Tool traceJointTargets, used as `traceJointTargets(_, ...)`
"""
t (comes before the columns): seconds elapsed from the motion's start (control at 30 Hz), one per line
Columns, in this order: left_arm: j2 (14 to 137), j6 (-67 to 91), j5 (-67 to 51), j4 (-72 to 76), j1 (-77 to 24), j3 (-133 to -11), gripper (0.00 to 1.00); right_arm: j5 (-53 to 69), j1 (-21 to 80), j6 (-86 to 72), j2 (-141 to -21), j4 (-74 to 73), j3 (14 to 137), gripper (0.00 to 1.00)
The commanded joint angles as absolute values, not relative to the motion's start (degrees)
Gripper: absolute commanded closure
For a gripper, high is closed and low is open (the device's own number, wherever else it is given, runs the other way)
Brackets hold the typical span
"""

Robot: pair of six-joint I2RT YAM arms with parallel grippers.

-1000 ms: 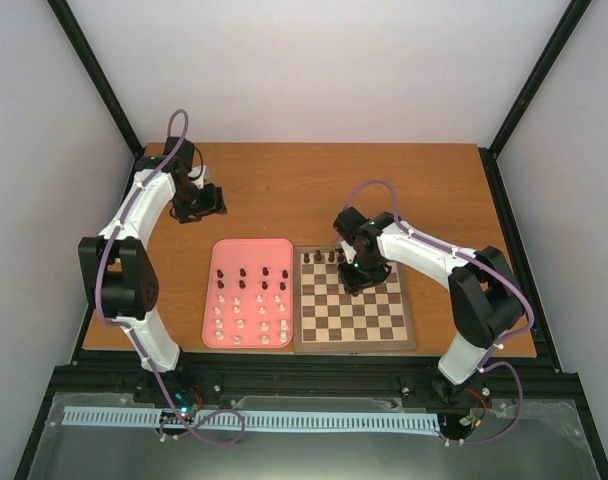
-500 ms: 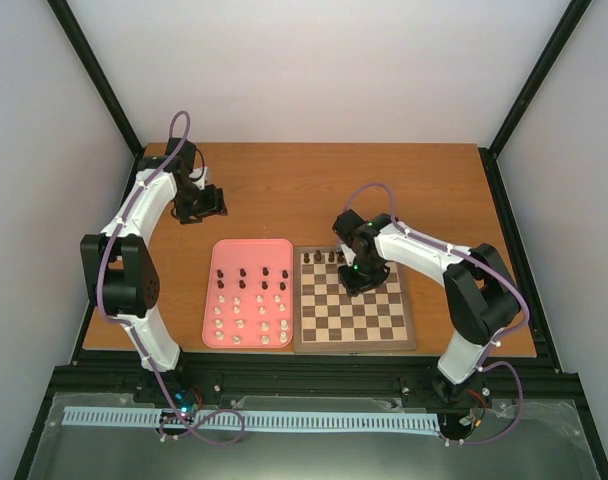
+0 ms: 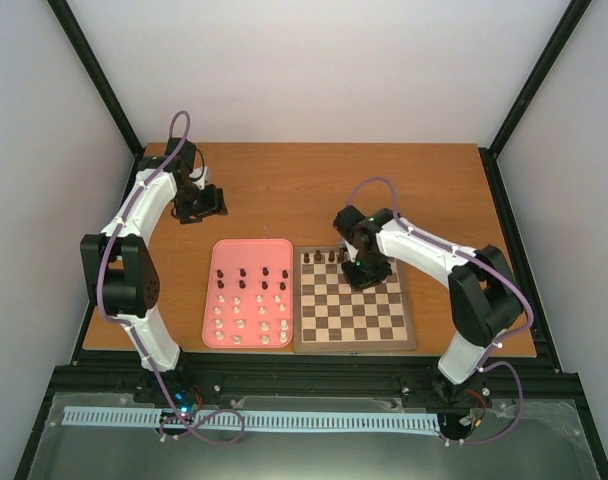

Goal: Set up the chess pieces on the board
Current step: Pick up the chess piece from the chessboard, then place the chess piece on the chessboard.

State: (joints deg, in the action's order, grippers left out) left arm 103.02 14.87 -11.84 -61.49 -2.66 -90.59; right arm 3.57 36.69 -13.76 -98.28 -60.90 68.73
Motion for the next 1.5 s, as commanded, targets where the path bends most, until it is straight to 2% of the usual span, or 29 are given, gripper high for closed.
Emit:
traceJointTargets(0.0,103.2,14.8,-12.0,-61.2,-2.6,-92.6,0.19,-1.5,35.0,-14.1,-92.8,-66.1,73.1,0.91)
traceJointTargets(0.3,103.3,14.9,-12.7,-61.0,-2.6,-92.7,0.19,1.2,21.4,-8.4,-94.3,-64.4,75.5,0.91)
traceJointTargets(0.5,102.5,14.7,-12.5,-61.5,-2.6,-92.8,0.19,3.1,16.2,-7.2,-98.7,-61.0,76.4,0.91)
traceJointTargets(1.47,103.3,14.6,-13.3,-61.4,-2.6,-92.8,0.19,2.6,15.2,-6.8,-108.1,-56.3,79.0,0.89)
